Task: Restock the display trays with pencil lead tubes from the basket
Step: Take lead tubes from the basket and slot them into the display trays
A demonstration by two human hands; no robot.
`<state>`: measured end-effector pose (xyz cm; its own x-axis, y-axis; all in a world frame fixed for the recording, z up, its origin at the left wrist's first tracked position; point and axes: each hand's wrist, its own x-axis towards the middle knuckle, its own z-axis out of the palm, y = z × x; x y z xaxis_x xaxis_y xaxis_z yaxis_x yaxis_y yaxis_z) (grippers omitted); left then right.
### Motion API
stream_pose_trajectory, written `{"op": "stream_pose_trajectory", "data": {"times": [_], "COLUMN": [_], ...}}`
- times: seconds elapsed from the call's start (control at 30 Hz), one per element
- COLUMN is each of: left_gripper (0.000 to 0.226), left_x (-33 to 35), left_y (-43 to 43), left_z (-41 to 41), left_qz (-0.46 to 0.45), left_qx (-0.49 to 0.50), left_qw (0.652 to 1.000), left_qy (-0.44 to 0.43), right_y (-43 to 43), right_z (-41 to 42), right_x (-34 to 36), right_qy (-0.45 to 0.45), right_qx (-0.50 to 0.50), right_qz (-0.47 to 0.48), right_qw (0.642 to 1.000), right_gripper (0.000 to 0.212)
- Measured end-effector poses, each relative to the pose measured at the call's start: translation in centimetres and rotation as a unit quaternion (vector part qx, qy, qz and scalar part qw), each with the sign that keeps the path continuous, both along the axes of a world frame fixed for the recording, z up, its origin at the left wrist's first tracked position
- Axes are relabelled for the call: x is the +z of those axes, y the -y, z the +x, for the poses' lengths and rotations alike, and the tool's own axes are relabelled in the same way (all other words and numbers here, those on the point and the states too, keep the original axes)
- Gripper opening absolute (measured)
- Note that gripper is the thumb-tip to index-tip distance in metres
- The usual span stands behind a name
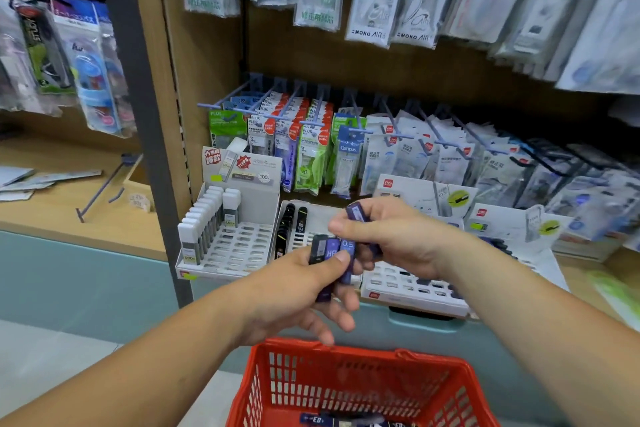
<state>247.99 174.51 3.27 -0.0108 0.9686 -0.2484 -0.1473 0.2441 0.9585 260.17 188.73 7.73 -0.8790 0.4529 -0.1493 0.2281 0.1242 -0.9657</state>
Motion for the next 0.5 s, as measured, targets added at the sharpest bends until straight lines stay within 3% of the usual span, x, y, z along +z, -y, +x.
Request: {"op": "stream_pose_trajectory", "data": {"times": [0.17, 0.27, 0.4, 0.5], "left_gripper": [0.032, 0.033, 0.024, 0.024], "left_x": [1.3, 1.8, 1.7, 1.1], "left_y": [0.5, -0.3, -1.8, -3.6], "left_z": [3.0, 5.2, 6.7, 7.3], "left_qz": [0.02, 0.02, -0.021, -0.059], "left_qx": [-0.012, -0.004, 0.031, 0.064], "left_qw": [0.999, 1.0, 0.999, 0.995], "left_qy": [-0.039, -0.016, 0.01, 0.049], "right_y": [3.1, 3.4, 0.8, -1.9], "right_z": [4.9, 6.8, 8.5, 9.8], "right_x": [0.4, 0.1, 0.6, -0.5], "right_qy": [-0.049, -0.071, -0.031, -0.052], "right_qx": [-0.082, -0.162, -0.31, -0.371], "right_qz": [-0.07, -0.094, -0.062, -0.105], "right_qw": [0.993, 0.98, 0.948, 0.921], "right_gripper": [0.02, 0.024, 0.029, 0.031]}}
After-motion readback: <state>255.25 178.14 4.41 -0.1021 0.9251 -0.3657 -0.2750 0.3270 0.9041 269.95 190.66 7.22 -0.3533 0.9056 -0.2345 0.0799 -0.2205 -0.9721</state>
